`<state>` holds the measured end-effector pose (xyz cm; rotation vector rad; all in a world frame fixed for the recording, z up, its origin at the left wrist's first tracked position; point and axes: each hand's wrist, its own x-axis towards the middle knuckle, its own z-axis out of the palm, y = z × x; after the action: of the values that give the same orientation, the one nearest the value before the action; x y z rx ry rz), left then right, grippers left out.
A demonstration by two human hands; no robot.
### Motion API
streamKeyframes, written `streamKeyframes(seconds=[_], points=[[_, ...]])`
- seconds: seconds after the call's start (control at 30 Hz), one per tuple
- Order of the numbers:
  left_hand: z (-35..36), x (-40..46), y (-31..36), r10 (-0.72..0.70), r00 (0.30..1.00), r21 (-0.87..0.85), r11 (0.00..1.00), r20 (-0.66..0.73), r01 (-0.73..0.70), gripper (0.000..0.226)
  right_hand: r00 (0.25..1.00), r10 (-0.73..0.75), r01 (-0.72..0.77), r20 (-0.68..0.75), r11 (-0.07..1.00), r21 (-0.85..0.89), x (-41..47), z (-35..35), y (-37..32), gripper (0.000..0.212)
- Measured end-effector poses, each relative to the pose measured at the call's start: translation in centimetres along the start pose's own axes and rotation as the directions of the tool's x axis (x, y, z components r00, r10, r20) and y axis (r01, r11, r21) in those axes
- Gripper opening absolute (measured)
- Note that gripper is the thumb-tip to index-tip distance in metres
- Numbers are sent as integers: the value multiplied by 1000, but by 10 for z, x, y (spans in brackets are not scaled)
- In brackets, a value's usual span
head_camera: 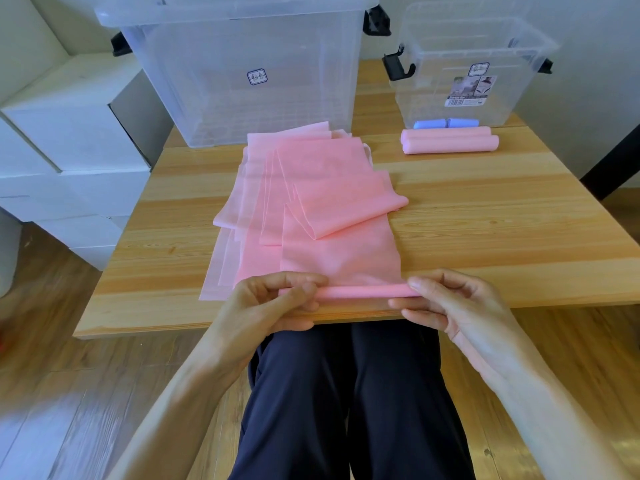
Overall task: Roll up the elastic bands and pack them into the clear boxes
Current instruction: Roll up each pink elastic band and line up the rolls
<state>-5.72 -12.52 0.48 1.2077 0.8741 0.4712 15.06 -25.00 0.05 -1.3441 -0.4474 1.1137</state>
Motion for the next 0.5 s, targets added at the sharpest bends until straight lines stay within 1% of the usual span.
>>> streamKeyframes(seconds=[0.07, 0.17, 0.23, 0.4, 0.5], points=[[0, 0, 1, -3, 1000, -15, 1000, 5, 3, 20, 1000, 8, -8, -8, 1000, 10, 0, -1, 0, 28], [2, 1, 3, -36, 999, -150, 988, 35, 41, 21, 1000, 12, -12, -3, 1000, 28, 0, -1, 0, 25], [4, 2, 6, -54, 997, -191, 980, 55, 64, 21, 1000, 11, -11, 1, 999, 36, 0, 0, 0, 24], [2, 5, 7, -81, 985, -160, 981, 149, 105, 30, 1000, 8, -8, -2, 999, 33, 0, 0, 1, 28], [3, 5, 7, -78, 983, -126, 987, 167, 100, 29, 1000, 12, -12, -2, 999, 31, 0, 0, 2, 27]])
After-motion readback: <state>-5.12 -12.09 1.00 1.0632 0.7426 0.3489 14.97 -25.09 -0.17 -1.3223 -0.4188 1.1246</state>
